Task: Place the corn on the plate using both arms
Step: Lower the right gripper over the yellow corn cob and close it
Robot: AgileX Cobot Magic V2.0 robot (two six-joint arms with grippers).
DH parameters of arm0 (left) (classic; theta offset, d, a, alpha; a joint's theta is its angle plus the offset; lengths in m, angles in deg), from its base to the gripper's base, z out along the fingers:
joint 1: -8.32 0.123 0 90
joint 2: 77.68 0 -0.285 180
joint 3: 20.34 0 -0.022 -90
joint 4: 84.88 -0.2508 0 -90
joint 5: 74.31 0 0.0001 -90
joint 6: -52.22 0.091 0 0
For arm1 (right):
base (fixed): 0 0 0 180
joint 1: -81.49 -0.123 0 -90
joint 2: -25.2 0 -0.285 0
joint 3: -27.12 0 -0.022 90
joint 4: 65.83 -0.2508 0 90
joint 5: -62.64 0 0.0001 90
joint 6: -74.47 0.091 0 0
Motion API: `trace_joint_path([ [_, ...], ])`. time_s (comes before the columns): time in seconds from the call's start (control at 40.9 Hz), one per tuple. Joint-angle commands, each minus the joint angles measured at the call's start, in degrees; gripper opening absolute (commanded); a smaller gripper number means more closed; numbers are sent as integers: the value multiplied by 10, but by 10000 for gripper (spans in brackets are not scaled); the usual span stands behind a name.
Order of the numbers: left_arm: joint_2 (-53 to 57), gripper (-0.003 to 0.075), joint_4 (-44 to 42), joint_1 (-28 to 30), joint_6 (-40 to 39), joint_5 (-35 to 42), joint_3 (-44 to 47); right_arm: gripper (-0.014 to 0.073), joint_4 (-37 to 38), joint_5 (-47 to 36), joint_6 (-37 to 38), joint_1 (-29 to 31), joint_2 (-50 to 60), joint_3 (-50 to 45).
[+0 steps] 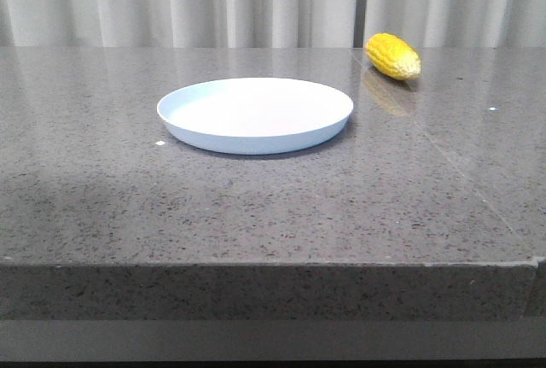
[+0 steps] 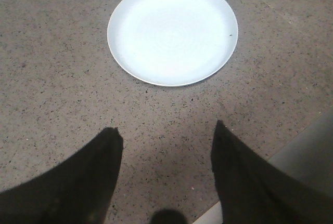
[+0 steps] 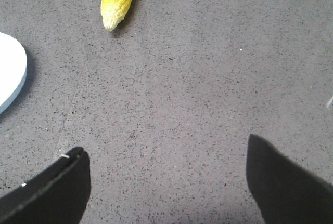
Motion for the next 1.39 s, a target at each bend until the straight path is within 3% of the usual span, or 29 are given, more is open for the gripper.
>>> trace_joint_path([
  [0.0,32,388,2,-4,-8,39,-6,631,4,-42,-4,0,-3,17],
  [0.195,44,388,2,-4,-8,39,-6,631,-12,-42,-4,0,-6,19],
  [0.342,41,388,2,-4,-8,39,-6,631,-12,9,-4,-2,-40,54],
  [0.586,24,388,2,-4,-8,39,-6,631,-12,93,-19,-47,-150,161],
  [0.781,9,388,2,-4,-8,39,-6,631,-12,108,-28,-79,-248,241],
  [1.368,27,388,8,-3,-7,22,-1,631,-8,185,-32,-80,-570,573],
])
